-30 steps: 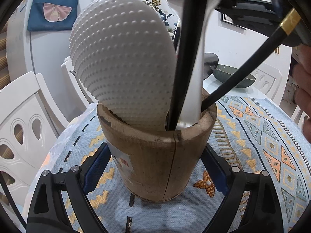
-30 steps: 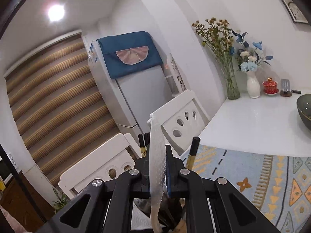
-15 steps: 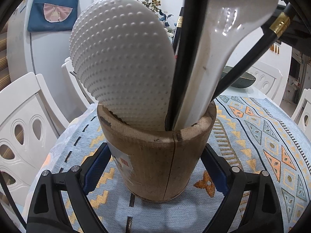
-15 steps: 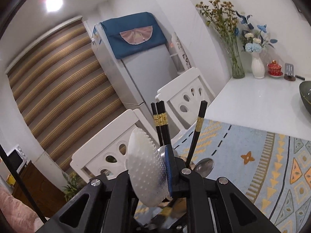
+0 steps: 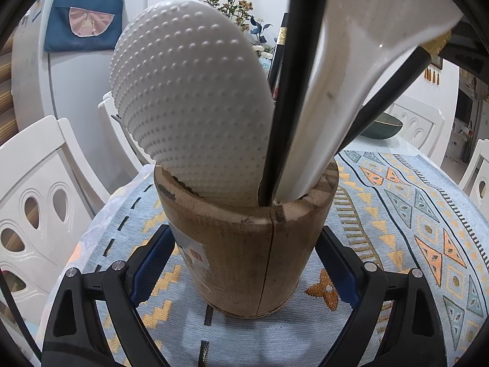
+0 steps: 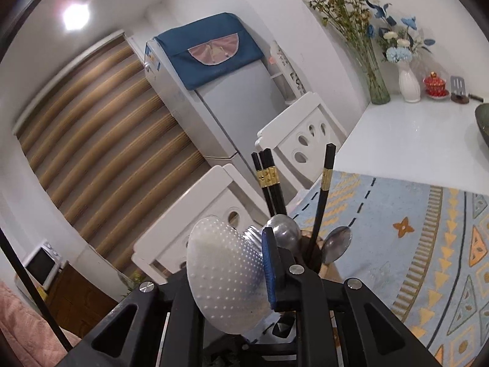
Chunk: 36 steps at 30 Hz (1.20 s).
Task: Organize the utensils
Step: 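Open the right gripper to release the white spoon and withdraw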
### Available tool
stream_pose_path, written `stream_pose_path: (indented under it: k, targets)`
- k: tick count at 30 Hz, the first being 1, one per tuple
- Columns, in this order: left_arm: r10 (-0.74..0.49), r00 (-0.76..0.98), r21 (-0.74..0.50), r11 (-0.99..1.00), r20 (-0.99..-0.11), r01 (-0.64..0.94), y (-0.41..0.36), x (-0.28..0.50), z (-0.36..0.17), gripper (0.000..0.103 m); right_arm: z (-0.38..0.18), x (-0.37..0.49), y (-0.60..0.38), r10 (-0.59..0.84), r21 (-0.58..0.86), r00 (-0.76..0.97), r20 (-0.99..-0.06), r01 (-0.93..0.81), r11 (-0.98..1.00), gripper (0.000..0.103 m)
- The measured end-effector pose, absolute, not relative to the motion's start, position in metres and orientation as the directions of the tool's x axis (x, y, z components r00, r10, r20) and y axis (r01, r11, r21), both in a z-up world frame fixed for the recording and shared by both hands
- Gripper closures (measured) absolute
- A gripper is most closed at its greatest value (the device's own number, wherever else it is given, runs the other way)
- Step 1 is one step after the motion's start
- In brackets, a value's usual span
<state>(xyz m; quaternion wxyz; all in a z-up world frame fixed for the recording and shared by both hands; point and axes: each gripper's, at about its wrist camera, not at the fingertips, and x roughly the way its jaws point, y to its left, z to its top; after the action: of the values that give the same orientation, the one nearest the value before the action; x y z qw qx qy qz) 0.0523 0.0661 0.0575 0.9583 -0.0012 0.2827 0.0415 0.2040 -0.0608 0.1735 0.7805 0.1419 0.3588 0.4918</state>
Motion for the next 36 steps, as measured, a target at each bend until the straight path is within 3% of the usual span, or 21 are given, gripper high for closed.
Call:
stream_pose_path:
  k: [11, 17, 36]
  targets:
    - [0.077, 0.836, 0.019, 0.997, -0.543, -0.079, 0.067, 0.052, 0.058, 0.01, 0.171, 0.216, -0.059, 0.863, 0.622, 0.252, -0.438, -0.609, 0.493, 0.086]
    - [0.076, 0.836, 0.018, 0.997, -0.543, -0.079, 0.067, 0.052, 0.058, 0.01, 0.174, 0.226, -0.062, 0.888, 0.685, 0.237, -0.394, -0.568, 0.455, 0.086]
    - [0.075, 0.836, 0.015, 0.997, -0.543, -0.079, 0.067, 0.053, 0.058, 0.009, 0.143, 0.23, -0.024, 0.71, 0.506, 0.184, -0.679, -0.584, 0.635, 0.081]
